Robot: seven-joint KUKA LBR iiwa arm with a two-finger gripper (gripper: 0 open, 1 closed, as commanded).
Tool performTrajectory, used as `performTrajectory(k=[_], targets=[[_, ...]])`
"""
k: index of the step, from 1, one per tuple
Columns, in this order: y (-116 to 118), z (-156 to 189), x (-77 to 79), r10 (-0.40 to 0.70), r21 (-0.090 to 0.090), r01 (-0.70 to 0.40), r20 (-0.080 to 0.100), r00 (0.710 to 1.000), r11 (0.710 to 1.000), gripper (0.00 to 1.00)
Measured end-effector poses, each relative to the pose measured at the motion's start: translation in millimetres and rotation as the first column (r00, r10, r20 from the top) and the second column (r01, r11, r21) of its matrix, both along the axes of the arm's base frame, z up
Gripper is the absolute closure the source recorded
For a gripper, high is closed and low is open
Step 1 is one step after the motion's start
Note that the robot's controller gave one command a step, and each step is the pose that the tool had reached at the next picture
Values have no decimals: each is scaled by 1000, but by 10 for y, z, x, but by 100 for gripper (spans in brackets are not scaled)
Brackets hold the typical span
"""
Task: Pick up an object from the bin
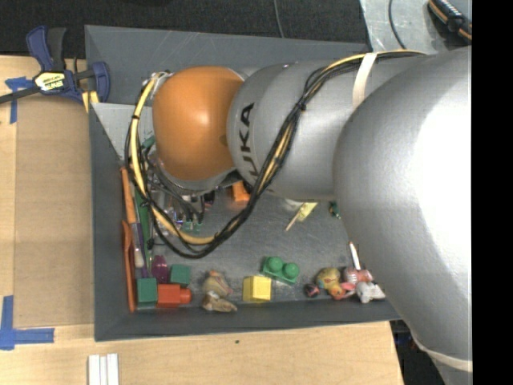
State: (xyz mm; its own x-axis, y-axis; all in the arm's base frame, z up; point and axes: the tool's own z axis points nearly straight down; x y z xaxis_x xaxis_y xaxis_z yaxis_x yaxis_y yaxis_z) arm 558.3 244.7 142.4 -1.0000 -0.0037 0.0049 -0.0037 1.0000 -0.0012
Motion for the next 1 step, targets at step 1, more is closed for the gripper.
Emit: performTrajectory(k=[1], targets=[[-10, 53, 20, -4, 3, 4, 7, 1000, 1000, 0]])
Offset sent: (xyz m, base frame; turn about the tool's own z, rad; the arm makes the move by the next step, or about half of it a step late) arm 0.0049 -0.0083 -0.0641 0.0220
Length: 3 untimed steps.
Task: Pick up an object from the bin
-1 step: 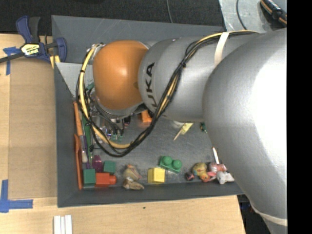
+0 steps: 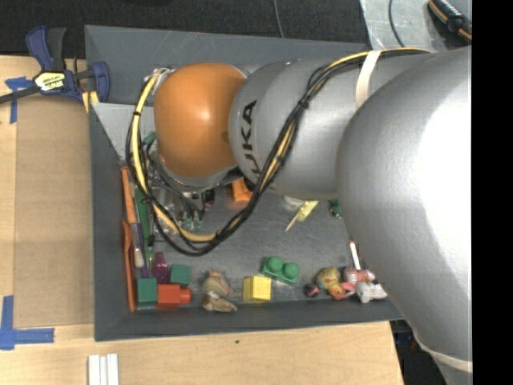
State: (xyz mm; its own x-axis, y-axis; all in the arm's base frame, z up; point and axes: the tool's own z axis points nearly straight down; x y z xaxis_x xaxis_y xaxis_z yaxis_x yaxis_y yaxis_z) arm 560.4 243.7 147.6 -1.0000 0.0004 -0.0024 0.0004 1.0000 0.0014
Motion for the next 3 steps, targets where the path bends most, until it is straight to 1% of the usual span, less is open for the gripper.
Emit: performTrajectory(k=[1, 2, 3], targets=[[-52, -567, 41, -15, 2, 15, 4, 1000, 1000, 0], [-54, -770, -141, 117, -1, -117, 9, 993, 993, 0], [-681, -592, -71, 147, 1, -147, 4, 989, 989, 0]])
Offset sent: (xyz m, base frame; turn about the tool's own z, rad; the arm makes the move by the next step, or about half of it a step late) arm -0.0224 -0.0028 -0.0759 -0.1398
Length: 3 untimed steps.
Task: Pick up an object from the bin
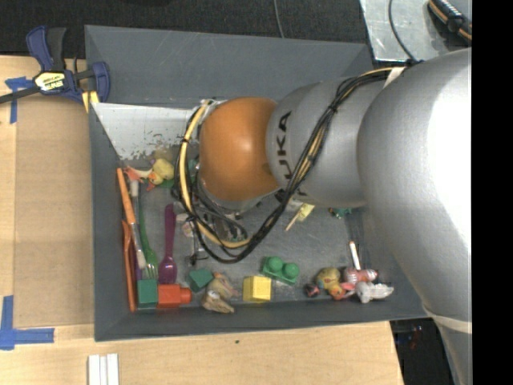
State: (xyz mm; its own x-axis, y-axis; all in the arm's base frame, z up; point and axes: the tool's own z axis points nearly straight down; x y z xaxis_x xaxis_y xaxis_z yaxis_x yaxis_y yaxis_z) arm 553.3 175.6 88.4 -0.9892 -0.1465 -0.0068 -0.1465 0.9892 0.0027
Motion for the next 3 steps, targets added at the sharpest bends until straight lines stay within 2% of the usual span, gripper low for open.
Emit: performTrajectory(k=[1, 2, 3], targets=[[-288, -8, -83, 24, -1, -23, 12, 1000, 1000, 0], [-146, -30, -393, 196, -1, -196, 9, 981, 981, 0], [319, -123, -203, 240, -6, -240, 8, 971, 971, 0]])
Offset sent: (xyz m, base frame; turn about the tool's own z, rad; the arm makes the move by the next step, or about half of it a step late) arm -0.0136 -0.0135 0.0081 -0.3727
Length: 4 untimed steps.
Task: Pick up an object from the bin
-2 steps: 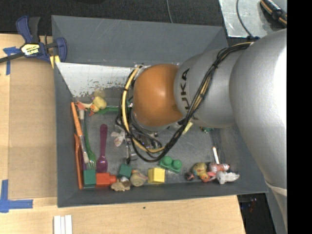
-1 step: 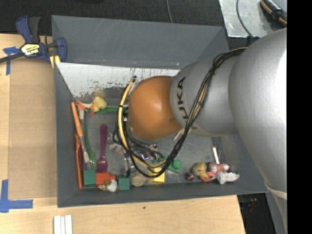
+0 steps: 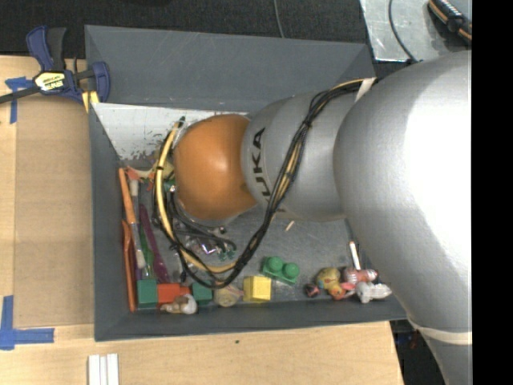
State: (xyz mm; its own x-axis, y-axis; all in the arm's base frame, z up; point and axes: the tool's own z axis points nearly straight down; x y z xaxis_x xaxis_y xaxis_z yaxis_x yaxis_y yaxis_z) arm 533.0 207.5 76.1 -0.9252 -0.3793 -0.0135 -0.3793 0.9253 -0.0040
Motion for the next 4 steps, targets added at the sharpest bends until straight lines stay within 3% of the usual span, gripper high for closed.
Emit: performTrajectory(k=[1, 2, 3, 4], targets=[[-202, 33, 103, 67, 3, -67, -1, 998, 998, 0], [-370, -2, 223, 108, -5, -108, 2, 994, 994, 0], [61, -44, 343, 136, -2, -136, 5, 991, 991, 0], [-453, 368, 433, 190, 0, -190, 7, 982, 982, 0]])
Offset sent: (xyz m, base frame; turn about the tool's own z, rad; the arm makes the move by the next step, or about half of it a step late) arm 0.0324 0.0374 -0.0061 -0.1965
